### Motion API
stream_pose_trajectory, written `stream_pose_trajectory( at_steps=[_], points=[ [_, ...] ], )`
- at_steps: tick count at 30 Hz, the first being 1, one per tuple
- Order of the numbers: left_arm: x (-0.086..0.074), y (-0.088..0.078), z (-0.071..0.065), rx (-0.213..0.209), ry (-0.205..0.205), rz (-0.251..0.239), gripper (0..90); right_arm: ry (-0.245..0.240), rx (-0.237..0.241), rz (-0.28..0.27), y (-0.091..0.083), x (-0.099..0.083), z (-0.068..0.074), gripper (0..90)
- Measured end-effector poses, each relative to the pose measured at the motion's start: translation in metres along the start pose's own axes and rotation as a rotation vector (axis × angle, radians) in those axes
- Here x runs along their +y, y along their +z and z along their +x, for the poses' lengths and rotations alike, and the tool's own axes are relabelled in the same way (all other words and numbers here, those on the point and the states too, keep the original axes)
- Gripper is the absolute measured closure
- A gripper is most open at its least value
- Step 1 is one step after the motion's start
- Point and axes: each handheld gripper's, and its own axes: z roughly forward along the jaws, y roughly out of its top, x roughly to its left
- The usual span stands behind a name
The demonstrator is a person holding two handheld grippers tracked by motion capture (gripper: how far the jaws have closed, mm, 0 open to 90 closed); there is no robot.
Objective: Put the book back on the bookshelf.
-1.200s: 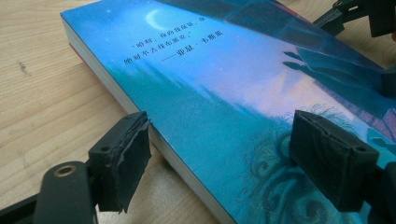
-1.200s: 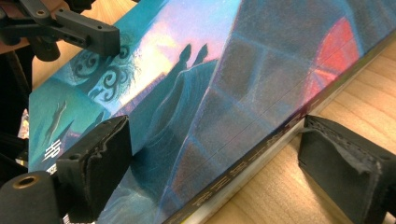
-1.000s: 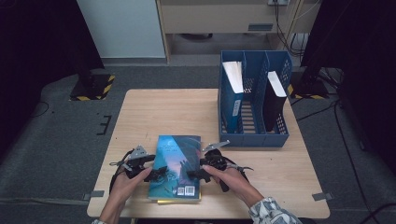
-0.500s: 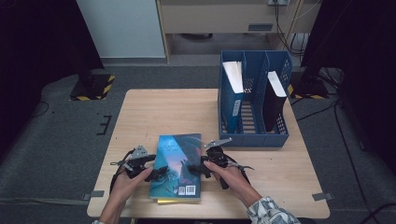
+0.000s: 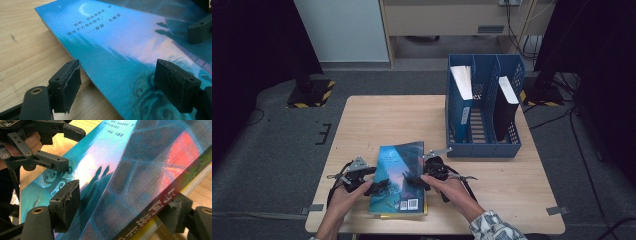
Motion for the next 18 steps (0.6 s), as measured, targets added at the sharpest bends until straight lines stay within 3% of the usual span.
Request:
stream_pose_trajectory(
  at_steps=[9, 18],
  points=[
    [-0.0039, -0.0034, 0.0057, -0.007, -0.053, 0.020, 13.7, -0.026, -0.014, -0.024, 0.0004, -0.0043, 0.0017, 26.2],
    [-0.0053, 0.0045, 0.0059, -0.078, -0.102, 0.038, 9.8, -0.024, -0.016, -0.022, 0.0003, -0.0042, 0.0016, 26.7]
  ],
)
